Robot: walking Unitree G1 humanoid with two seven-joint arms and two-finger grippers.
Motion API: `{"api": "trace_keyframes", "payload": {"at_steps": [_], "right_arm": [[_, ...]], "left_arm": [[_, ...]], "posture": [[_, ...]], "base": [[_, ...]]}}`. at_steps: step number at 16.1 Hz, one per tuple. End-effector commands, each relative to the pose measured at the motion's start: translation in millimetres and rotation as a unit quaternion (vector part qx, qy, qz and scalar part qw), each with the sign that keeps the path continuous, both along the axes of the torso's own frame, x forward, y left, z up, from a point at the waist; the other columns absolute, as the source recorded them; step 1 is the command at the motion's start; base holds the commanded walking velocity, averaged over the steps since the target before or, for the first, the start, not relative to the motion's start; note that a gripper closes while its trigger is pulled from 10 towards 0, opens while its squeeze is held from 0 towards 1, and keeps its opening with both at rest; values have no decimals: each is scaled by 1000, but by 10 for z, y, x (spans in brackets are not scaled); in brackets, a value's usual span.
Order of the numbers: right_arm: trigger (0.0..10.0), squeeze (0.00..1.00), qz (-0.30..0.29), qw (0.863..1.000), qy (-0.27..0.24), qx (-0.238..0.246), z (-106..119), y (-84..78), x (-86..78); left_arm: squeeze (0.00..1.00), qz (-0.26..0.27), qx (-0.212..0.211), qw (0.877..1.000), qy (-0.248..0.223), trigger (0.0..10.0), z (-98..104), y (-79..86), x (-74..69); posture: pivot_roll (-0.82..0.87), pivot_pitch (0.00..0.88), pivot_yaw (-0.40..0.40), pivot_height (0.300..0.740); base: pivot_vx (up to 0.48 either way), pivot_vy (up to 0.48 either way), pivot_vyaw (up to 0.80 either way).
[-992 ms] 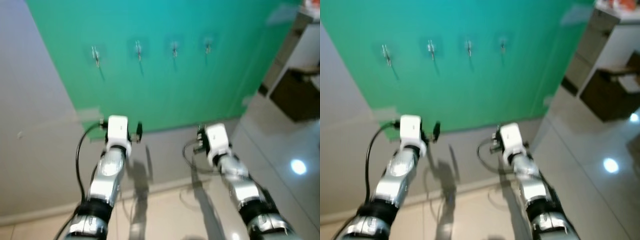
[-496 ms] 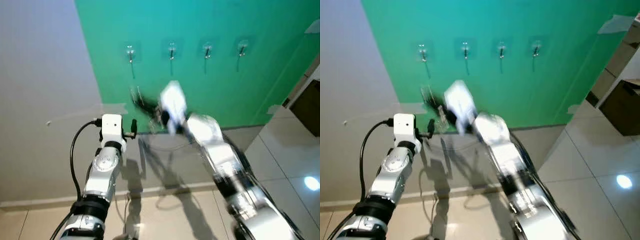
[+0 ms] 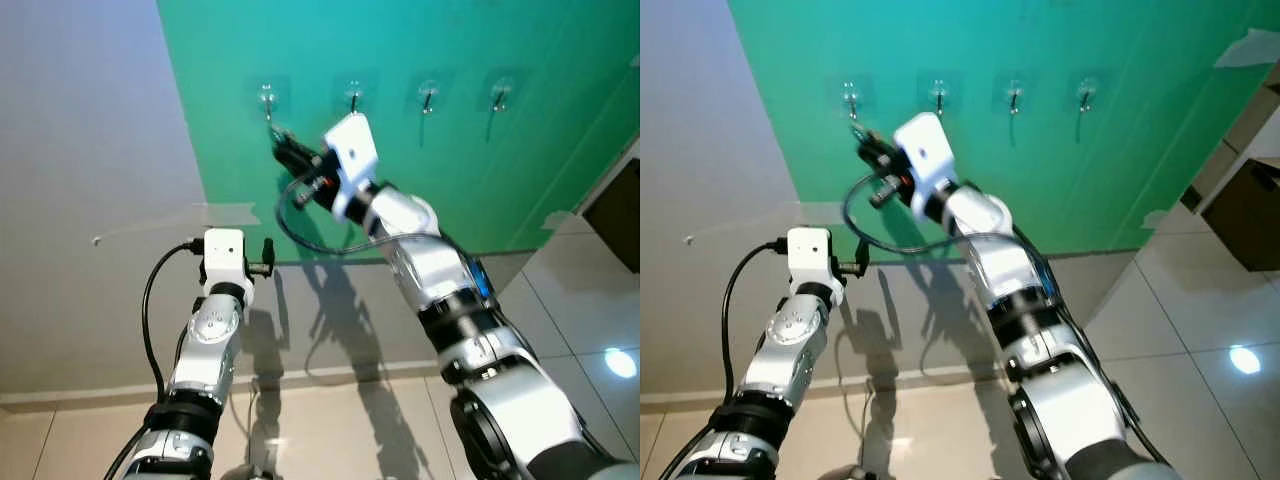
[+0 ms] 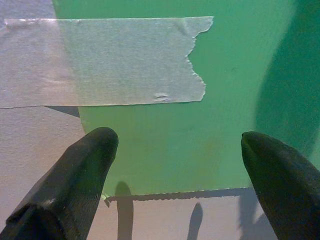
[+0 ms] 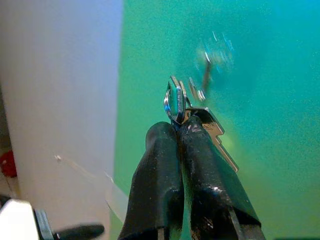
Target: Hang keys on a hook
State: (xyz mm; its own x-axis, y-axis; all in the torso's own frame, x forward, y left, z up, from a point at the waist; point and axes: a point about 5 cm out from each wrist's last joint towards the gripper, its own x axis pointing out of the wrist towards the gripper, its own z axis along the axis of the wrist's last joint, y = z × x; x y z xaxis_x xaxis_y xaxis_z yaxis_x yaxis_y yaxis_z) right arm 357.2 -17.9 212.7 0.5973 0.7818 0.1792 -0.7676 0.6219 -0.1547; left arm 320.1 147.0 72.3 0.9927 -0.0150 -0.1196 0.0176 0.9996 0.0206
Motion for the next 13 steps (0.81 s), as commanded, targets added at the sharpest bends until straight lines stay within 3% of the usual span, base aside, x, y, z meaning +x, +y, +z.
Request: {"api": "trace_keyframes", "payload": {"at_steps": [1, 13], "right_arm": [[0, 0, 11, 1000, -5, 4, 41, 14, 8], [0, 0, 28, 999, -23, 7, 128, 83, 8]], "left_arm": [[0, 2, -1, 1000, -5, 10000, 13, -3, -6], [0, 2, -2, 1000, -7, 10000, 23, -13, 3]], "posture": [[-10, 0, -38, 740], [-9, 0, -39, 740]], "base": [[0, 0, 0], [0, 0, 0]]}}
